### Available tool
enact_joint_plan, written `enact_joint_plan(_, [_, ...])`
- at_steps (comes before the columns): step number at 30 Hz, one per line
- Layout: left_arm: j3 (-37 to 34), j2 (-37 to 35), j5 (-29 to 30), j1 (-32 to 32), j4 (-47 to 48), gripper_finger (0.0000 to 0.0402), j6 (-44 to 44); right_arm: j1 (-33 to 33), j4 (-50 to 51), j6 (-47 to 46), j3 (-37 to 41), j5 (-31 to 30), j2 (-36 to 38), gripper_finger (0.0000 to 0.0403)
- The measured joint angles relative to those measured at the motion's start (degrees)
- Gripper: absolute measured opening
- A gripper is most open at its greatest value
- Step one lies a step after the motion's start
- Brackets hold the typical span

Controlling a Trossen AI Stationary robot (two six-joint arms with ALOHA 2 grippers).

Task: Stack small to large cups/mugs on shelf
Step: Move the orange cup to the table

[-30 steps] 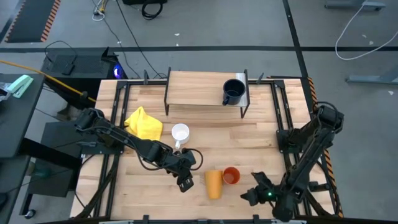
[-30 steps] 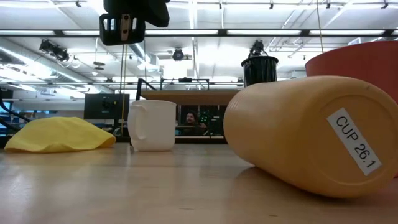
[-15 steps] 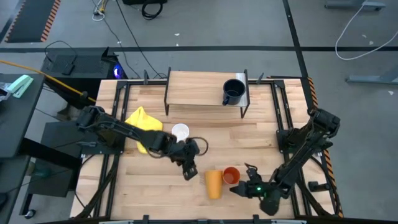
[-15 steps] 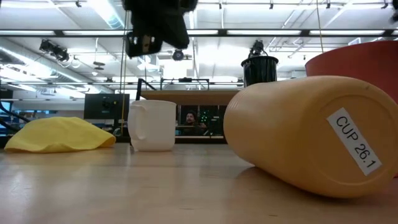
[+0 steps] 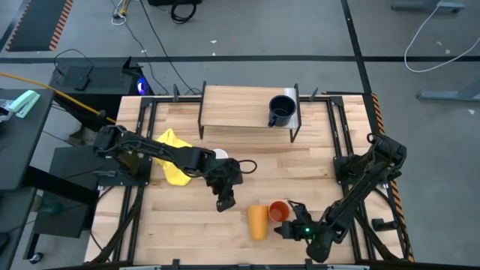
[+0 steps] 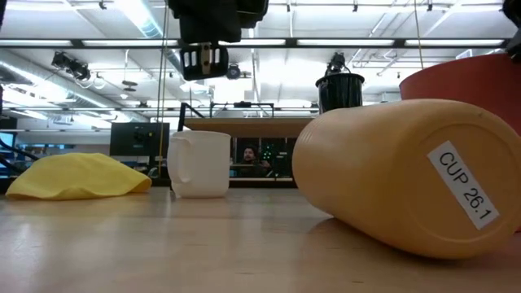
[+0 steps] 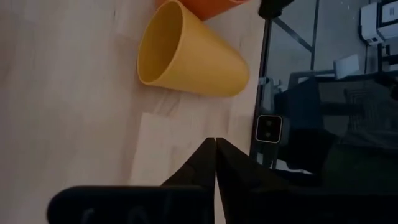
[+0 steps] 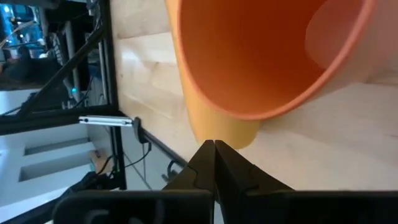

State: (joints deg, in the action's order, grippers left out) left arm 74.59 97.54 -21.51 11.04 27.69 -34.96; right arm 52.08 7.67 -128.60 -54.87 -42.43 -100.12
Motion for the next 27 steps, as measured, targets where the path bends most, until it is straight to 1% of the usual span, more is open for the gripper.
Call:
enact_joint_plan(6, [0.0, 0.0, -0.1, 0.2, -0.5, 0.003, -0.4, -1.2, 2.0, 0.3, 0.0, 1.6, -0.3, 0.001])
enact_joint_plan(16, [0.0, 0.1, -0.1, 1.5, -4.6, 0.0012, -0.4, -1.6, 5.2, 0.7, 0.0, 1.8, 0.2, 0.001])
enact_joint_plan(24, [0.0, 0.1, 0.0, 3.0, -5.7, 0.0024, -1.6, -3.3, 6.8, 0.7, 0.0, 1.6, 0.2, 0.001])
enact_joint_plan(27, [0.0, 0.1, 0.0, 3.7, -6.2, 0.0023, -1.9, -4.2, 7.9, 0.8, 0.0, 1.6, 0.2, 0.001])
